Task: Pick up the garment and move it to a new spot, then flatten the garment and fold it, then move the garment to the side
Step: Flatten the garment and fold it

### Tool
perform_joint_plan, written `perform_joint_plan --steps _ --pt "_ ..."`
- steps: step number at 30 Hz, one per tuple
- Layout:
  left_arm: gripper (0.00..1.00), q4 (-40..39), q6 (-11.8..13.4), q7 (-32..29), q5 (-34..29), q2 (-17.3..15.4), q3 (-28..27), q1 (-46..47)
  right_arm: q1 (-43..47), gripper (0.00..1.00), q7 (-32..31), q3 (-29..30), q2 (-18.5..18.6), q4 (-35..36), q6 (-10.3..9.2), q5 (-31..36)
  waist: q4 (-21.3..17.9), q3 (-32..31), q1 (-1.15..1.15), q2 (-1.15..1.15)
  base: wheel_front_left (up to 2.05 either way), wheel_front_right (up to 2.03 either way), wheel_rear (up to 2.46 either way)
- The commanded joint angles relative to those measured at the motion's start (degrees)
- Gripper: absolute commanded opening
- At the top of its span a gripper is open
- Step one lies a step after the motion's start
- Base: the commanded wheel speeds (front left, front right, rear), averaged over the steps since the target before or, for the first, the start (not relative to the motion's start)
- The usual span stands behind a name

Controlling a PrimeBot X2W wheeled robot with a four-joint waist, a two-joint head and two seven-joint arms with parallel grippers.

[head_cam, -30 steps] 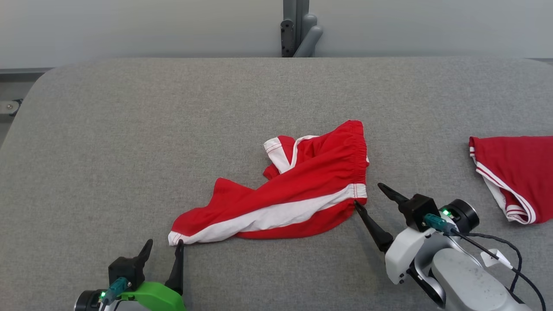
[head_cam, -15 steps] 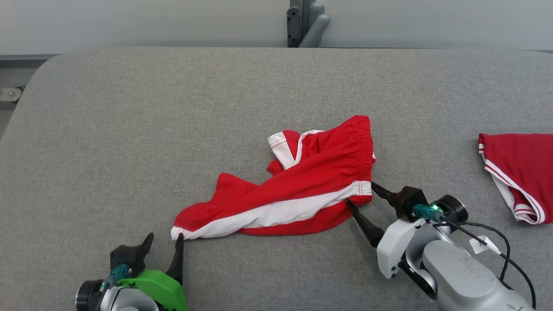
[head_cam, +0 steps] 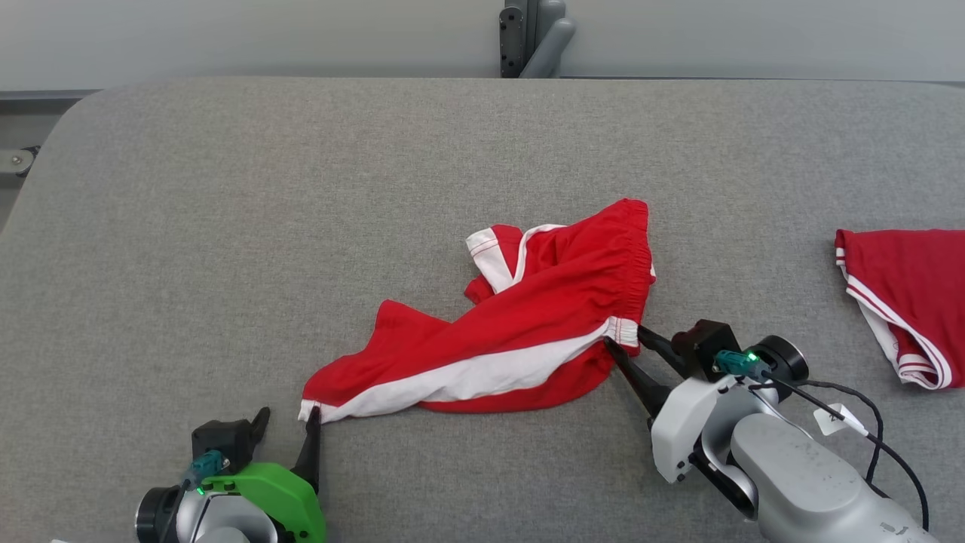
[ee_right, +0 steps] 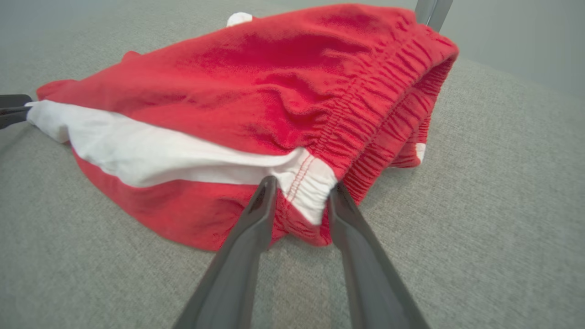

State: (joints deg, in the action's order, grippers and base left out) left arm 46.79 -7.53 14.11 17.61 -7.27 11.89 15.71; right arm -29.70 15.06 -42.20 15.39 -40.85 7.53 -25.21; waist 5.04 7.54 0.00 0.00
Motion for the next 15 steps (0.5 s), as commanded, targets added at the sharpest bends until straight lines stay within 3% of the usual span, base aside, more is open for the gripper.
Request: perform_joint_plan --steps 1,5,6,8,9,10,12,15 --pt "1.00 0.4 0.1 -0.3 1.2 0.1 1.4 0.8 -0.7 0.31 0.1 -0.5 0.2 0.0 -0.09 -0.9 -0.1 0.0 0.00 0.00 0.00 0.00 0.00" --pt "1.00 0.2 0.1 -0.6 3.7 0.3 3.6 1.0 -1.0 0.26 0.1 -1.3 0.4 -0.1 -0.09 -1.5 -0.3 0.0 0.00 0.00 0.00 0.00 0.00" --pt "1.00 -0.1 0.1 -0.7 4.9 0.3 4.5 0.9 -1.0 0.22 0.1 -1.6 0.6 -0.1 -0.09 -1.8 -0.4 -0.1 0.00 0.00 0.00 0.00 0.00" --pt "1.00 -0.4 0.1 -1.2 6.8 -0.2 6.0 0.8 -1.1 0.03 0.1 -2.0 0.8 -0.2 -0.09 -2.2 -0.5 -0.1 0.00 0.00 0.00 0.00 0.00" --pt "1.00 -0.4 0.1 -1.3 7.3 -0.7 6.6 0.9 -1.1 0.00 0.1 -2.2 0.9 -0.2 -0.09 -2.5 -0.6 -0.2 0.00 0.00 0.00 0.00 0.00" --pt "0.82 -0.3 0.1 -1.4 7.8 -1.0 7.1 0.9 -1.2 0.00 0.1 -2.5 0.9 -0.2 -0.09 -2.6 -0.7 -0.3 0.00 0.00 0.00 0.00 0.00" --pt "0.00 -0.1 0.1 -1.7 9.1 -1.4 8.5 0.9 -1.3 0.00 0.1 -3.0 1.0 -0.2 -0.09 -3.1 -0.9 -0.5 0.00 0.00 0.00 0.00 0.00" --pt "0.00 -1.0 0.1 -3.3 11.9 -1.5 11.1 0.4 -1.4 0.00 0.1 -3.6 1.4 0.7 -0.09 -3.9 -1.3 -0.9 0.00 0.00 0.00 0.00 0.00"
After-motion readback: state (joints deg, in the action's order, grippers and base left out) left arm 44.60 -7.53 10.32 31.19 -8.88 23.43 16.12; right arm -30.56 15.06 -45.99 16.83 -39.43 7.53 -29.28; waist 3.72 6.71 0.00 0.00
